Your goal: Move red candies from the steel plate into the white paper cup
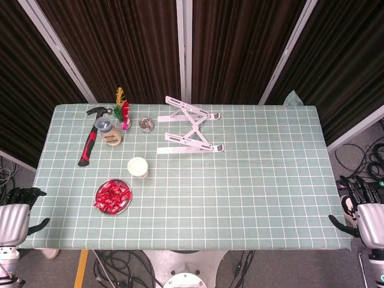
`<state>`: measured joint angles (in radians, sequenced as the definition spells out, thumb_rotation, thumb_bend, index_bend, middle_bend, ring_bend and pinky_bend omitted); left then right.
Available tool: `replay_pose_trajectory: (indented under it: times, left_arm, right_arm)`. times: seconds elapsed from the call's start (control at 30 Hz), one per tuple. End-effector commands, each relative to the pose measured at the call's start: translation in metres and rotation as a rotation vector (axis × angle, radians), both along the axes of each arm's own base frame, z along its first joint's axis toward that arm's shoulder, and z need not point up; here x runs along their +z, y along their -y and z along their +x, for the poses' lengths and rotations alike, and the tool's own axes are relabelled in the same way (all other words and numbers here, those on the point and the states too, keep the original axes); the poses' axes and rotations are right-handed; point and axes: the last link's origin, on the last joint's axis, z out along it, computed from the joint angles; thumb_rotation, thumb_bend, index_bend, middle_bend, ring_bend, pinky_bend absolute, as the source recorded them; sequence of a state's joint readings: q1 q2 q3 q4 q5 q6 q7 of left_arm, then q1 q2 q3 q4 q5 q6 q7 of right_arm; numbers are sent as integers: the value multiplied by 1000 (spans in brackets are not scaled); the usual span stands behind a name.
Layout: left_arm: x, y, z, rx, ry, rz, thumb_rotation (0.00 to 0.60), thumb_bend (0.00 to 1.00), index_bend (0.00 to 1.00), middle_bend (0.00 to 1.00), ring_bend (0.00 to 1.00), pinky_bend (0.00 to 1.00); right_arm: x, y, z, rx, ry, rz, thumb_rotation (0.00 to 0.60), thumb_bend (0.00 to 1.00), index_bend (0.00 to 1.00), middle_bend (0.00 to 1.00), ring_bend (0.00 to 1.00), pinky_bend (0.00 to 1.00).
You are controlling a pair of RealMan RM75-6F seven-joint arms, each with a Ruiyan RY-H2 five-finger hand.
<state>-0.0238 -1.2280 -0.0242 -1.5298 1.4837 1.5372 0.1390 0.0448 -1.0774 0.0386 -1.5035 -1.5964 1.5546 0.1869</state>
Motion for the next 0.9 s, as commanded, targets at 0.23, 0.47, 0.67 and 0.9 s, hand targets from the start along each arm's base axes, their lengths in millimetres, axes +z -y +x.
replay_pose_trajectory:
  times: [0.23,0.47,0.67,0.9]
  left_arm:
    - [-2,-5,2,-3,3,-10,600,127,391,386,256,188]
    - [0,-17,10,-55,1,-31,600,127,391,391,365,465]
    - [-8,-45,16,-140,-4,-136,600,128,392,421,509,994]
    - [-36,-73,29,-233,-63,-271,600,127,356,427,520,1000]
  right_arm:
    - [-1,7,3,8,-8,3,600,101,54,206,5,133]
    - [3,6,3,17,-13,-10,600,101,54,204,5,133]
    - [5,8,5,33,-25,-8,600,101,55,202,5,133]
    - [6,9,8,44,-32,-1,600,101,55,200,5,137]
